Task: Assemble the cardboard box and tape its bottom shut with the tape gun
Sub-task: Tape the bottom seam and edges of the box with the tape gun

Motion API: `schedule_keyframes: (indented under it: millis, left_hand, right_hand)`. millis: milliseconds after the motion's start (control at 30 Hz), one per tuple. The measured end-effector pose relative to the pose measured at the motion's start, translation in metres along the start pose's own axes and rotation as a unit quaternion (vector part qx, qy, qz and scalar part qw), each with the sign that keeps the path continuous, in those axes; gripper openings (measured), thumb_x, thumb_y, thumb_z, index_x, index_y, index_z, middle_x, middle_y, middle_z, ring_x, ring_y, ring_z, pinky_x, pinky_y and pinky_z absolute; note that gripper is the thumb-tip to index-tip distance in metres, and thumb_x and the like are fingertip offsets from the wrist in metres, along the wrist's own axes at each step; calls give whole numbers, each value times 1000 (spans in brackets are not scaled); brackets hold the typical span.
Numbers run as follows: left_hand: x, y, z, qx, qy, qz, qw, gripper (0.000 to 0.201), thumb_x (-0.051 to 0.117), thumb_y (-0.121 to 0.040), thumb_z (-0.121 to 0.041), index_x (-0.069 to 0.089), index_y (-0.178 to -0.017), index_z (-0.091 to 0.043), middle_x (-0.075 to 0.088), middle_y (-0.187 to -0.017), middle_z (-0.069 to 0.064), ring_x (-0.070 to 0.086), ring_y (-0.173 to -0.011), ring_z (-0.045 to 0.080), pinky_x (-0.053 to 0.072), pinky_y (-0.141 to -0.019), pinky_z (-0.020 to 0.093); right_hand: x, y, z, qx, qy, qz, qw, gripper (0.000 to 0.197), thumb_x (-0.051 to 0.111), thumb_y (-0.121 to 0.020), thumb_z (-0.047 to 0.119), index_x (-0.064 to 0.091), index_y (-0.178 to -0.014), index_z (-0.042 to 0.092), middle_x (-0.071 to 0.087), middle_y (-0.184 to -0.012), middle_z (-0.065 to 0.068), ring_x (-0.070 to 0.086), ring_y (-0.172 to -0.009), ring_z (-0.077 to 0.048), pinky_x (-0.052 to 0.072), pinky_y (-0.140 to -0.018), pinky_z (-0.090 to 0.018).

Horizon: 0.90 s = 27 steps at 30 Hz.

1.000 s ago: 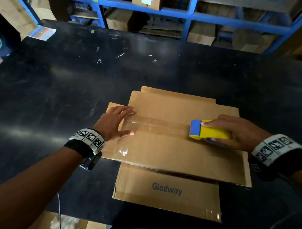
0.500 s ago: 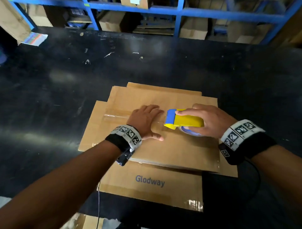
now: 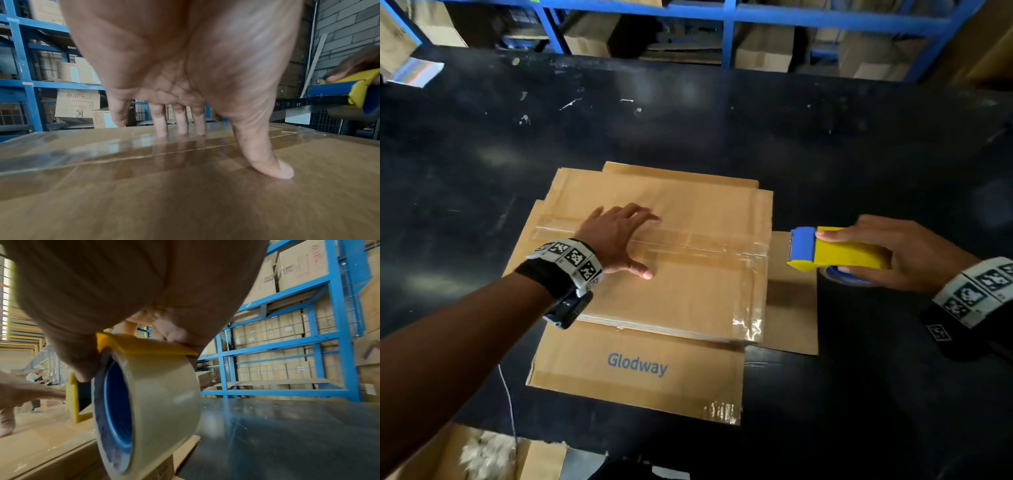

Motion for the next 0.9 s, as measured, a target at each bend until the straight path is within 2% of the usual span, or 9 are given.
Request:
schedule_keyframes:
  millis: [100, 233, 433, 567, 667, 700, 767, 833, 900]
  left_hand:
    - [-2, -1, -5, -8, -5, 9, 1000, 115, 81, -56, -78, 28, -153, -46, 28, -167, -8, 43, -146, 28, 26, -124, 60]
    - [-2, -1, -9, -17, 5, 16, 1000, 116, 85, -56, -72, 30, -154, -43, 28, -168, -6, 48, -142, 29, 36, -119, 59]
    - [5, 1, -8, -27, 68, 13, 997, 115, 92, -63, -53, 28, -158, -38, 18, -171, -9, 45, -144, 27, 52, -105, 52]
    - [14, 4, -14, -28, 103, 4, 994, 113, 92, -72, -34, 23, -161, -35, 7, -174, -4, 39, -149, 32, 51, -107, 50]
    - [23, 10, -37, 15, 117, -28, 993, 109, 81, -80, -5, 18, -163, -35, 0, -175, -1, 40, -149, 34, 54, -100, 38]
    - [28, 11, -47, 35, 110, -35, 993, 110, 75, -79, 2, 16, -164, -37, 0, -175, 0, 32, -154, 34, 51, -105, 39]
    - [42, 10, -67, 65, 63, -23, 996, 114, 69, -76, 0, 6, -165, -37, -6, -175, 1, 7, -161, 30, 34, -121, 55]
    - [51, 9, -88, 67, 31, 3, 997, 109, 68, -85, -21, -4, -165, -35, -17, -174, 3, -12, -161, 27, 15, -126, 64]
    - [50, 9, -110, 74, 34, 14, 997, 100, 62, -94, -42, -9, -164, -37, -26, -171, 3, -21, -158, 27, 1, -127, 63]
  right_hand:
    - [3, 11, -13, -8, -3, -12, 1000, 68, 70, -80, 47, 44, -143, 51, 52, -101, 8, 59, -86, -12, 53, -71, -40]
    - [13, 5, -20, -4, 16, 6, 1000, 66, 58, -80, 60, 35, -142, 59, 50, -102, 9, 54, -85, -8, 47, -70, -27]
    - [40, -11, -30, 11, 52, 38, 998, 67, 60, -82, 58, 39, -145, 53, 49, -102, 8, 52, -82, -9, 34, -68, -11]
    - [52, -22, -27, 19, 47, 37, 998, 64, 69, -84, 49, 45, -143, 46, 46, -100, 11, 50, -83, -9, 34, -68, -18]
    - [55, -29, -23, 24, 37, 47, 998, 63, 71, -84, 44, 47, -143, 42, 47, -103, 10, 49, -88, -10, 38, -76, -25]
    - [55, -31, -22, 27, 35, 51, 998, 63, 70, -85, 44, 47, -143, 42, 49, -106, 9, 51, -91, -11, 40, -78, -27]
    - [56, -36, -24, 33, 27, 56, 998, 60, 68, -86, 44, 47, -143, 42, 51, -111, 10, 52, -97, -12, 44, -83, -29]
    - [60, -43, -28, 37, 38, 75, 996, 55, 66, -86, 47, 51, -138, 44, 54, -109, 11, 56, -97, -12, 47, -84, -31]
    - [72, -42, -34, 50, 86, 124, 987, 51, 65, -85, 51, 53, -135, 45, 59, -110, 5, 62, -101, -18, 49, -83, -31]
Point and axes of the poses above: each hand's wrist, its own y-axis away from the middle knuckle, its own x-axis out of the palm, z = x × y, the point moved 2 cm from there along -y, towards the middle knuckle
